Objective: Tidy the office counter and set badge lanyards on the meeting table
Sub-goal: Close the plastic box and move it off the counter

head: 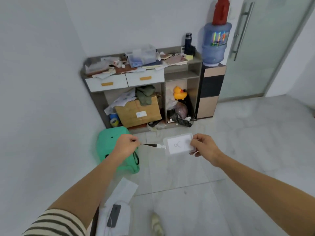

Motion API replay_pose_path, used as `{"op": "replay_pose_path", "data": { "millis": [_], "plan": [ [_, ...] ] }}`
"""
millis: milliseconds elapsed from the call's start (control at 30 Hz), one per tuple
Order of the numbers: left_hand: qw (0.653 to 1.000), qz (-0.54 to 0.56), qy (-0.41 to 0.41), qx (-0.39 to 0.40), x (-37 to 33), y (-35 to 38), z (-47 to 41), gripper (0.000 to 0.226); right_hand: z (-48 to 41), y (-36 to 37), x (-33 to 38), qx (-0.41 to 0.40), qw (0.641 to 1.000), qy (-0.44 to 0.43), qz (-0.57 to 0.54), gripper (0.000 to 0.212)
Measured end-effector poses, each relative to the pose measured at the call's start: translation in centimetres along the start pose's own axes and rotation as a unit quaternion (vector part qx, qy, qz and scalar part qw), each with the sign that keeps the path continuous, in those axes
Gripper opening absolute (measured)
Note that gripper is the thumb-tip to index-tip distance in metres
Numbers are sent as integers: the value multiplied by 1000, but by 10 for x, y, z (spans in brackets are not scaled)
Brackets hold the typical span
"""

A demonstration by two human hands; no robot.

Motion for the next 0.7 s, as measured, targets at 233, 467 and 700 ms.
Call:
{"op": "replay_pose_path", "data": {
  "millis": [233,467,700],
  "plan": [
    [981,-126,124,81,-3,9,-178,53,-177,32,58,-56,998,4,4,19],
    [994,64,-24,86,-30,-25,-361,48,-334,45,142,-93,995,16,-12,19],
    [932,355,-64,39,-88,-35,-509,28,-489,54,185,-60,998,-16,-14,16]
  ]
}}
Point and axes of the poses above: each hand's wrist, its own z-axis away from the middle knuckle, its own y-axis out of the palm, x = y × z, the point moved 5 cm from there along -z, towards the middle knuckle, and after that the axes turned 7 degrees about -x, right-handed, at the moved point
